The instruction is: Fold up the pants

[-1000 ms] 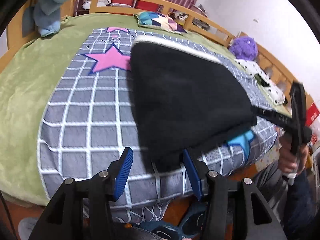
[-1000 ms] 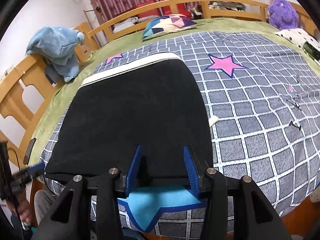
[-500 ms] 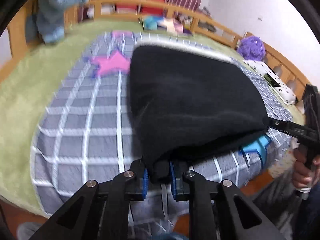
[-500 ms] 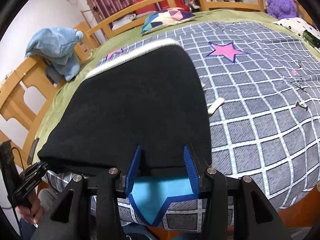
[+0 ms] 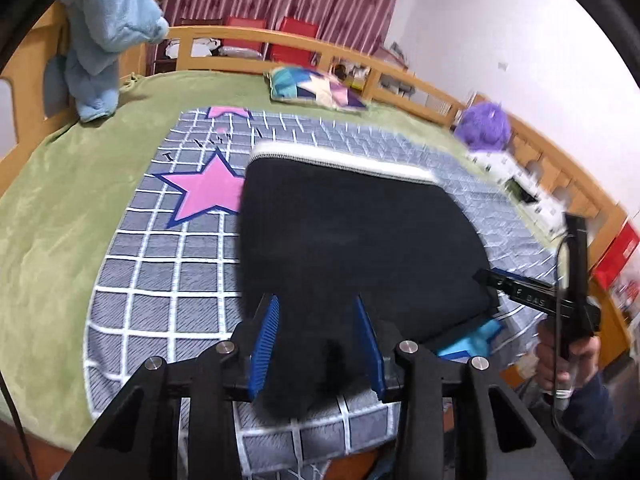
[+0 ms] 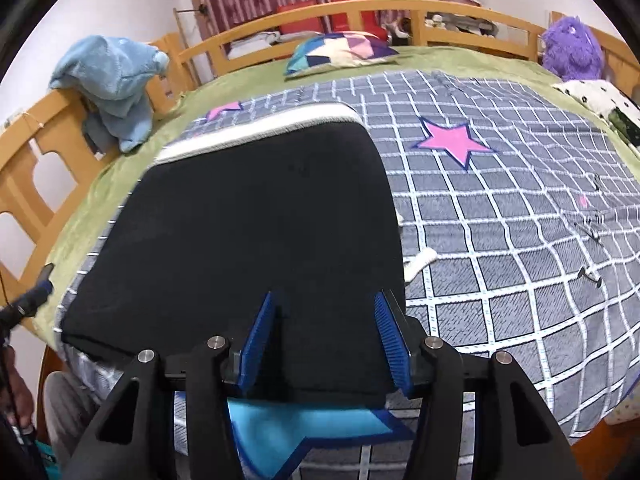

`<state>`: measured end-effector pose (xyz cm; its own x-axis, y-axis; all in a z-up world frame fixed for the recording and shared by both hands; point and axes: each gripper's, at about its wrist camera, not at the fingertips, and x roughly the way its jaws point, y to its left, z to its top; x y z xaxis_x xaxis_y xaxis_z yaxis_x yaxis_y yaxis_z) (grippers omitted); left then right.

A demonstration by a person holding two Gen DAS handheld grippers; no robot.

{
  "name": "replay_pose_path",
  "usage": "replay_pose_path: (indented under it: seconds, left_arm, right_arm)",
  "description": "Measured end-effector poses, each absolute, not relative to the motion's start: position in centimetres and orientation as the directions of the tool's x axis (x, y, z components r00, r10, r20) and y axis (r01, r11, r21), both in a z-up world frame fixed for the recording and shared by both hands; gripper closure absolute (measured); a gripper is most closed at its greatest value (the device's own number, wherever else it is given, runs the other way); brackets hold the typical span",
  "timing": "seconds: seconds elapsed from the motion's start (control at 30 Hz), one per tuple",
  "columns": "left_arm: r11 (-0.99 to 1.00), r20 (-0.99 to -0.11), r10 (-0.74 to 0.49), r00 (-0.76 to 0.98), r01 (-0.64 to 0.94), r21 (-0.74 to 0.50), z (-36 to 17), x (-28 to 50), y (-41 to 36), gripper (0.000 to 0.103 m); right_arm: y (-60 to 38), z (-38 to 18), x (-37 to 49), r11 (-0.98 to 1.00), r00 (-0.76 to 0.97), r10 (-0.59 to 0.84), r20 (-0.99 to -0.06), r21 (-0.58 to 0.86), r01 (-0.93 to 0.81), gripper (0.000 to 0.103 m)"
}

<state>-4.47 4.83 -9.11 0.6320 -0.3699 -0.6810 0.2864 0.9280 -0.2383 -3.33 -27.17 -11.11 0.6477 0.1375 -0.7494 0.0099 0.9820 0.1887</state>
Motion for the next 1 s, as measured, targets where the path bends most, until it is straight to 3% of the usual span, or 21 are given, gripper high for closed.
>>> replay_pose_path:
  seconds: [0.1, 0.2, 0.57, 0.73, 0.83, 1.0]
  left_arm:
    - [0.946, -0.757, -0.304, 0.578, 0.274, -0.171, -12.4, -3.9, 3.6, 0.066]
    - [0.945, -0.745, -0.281, 0.605, 0.311, -0.103, -12.4, -4.7, 3.0, 0.065]
    - [0.936, -0.71, -0.351, 0.61, 0.238, -0.258, -8.2, 5.4, 3.2, 0.061]
    - [0.945, -0.689, -0.327, 0.647, 0.245, -0.218, -8.4, 11.6, 0.7, 0.048]
    - [0.971, -0.768, -0.226, 0.599, 0.198, -0.132, -12.0, 15.3, -1.0, 0.048]
    - [0.969, -0.747, -0.227, 0.625, 0.222, -0.108, -12.9, 14.8, -1.7, 0.036]
  right_arm:
    - [-27.3, -12.2, -3.5, 0.989, 0.641, 0.111, -0.759, 0.149, 0.006, 0.048]
    - [-28.0, -12.2, -3.4, 0.981, 0.619, 0.153, -0.77, 0.196, 0.001, 0.047]
    - [-29.0, -7.1, 4.4, 0.975, 0.705, 0.193, -0.682, 0.216, -0.058, 0.047]
    - [-26.4, -7.2, 10.2, 0.967, 0.702, 0.252, -0.666, 0.2, -0.158, 0.047]
    - [-25.5, -11.3, 13.7, 0.989, 0.632, 0.142, -0.762, 0.082, -0.124, 0.05]
    - [-27.3, -12.4, 13.7, 0.974, 0.648, 0.225, -0.727, 0.182, -0.135, 0.049]
